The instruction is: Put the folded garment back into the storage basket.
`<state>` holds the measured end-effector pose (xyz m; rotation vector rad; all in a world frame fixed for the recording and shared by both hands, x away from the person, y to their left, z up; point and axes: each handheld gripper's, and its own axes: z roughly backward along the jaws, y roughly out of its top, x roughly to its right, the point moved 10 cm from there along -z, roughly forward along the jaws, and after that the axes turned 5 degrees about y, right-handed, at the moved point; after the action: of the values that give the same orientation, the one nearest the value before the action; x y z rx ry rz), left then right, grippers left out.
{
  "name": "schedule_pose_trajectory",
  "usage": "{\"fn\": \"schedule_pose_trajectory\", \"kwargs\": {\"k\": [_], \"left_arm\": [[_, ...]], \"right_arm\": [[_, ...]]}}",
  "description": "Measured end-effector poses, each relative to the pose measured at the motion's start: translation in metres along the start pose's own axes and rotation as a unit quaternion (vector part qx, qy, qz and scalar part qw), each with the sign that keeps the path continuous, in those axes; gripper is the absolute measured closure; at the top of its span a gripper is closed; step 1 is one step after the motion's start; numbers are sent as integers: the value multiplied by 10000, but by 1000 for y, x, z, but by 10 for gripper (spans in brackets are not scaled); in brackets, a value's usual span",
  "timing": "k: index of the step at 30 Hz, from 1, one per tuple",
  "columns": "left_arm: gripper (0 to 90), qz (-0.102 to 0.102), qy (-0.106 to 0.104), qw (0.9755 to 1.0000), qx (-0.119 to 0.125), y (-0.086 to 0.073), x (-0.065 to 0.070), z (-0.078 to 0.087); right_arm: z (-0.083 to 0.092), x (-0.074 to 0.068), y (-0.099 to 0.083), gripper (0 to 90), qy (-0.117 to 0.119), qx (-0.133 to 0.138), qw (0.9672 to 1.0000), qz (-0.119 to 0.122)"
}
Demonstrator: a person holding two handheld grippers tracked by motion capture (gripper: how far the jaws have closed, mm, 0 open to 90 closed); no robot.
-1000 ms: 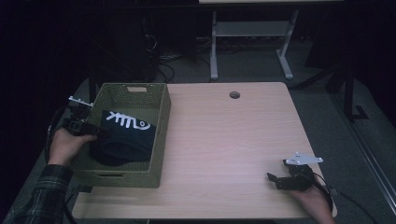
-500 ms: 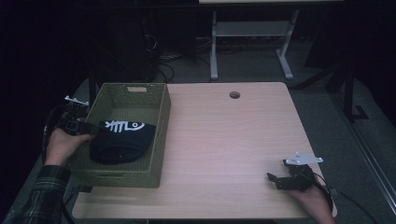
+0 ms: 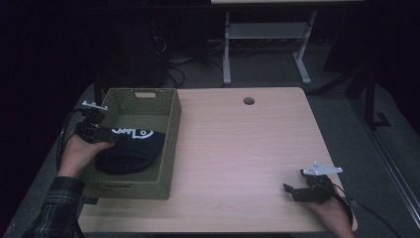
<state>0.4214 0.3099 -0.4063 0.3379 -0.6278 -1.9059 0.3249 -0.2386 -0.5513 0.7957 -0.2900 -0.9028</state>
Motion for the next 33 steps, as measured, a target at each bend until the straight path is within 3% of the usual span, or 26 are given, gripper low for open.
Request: {"fn": "schedule_pose_trajectory", "kwargs": {"k": [7,12,22,33], "left_arm": [[153,-178,-70,9994,273,16,29,-3],[153,-413,-225,9981,402,26,58,-6],[154,-807,-576,9933,597,40,116,-9],[154,-1111,-947,9877,561,45,174,-30]], "right_arm": [[0,0,0,134,3,-1,10000,-3],[0,0,0,134,-6,7,10000,15],[0,0,0,133,-1,8,10000,15],[0,0,0,130,0,1,10000,21]]}}
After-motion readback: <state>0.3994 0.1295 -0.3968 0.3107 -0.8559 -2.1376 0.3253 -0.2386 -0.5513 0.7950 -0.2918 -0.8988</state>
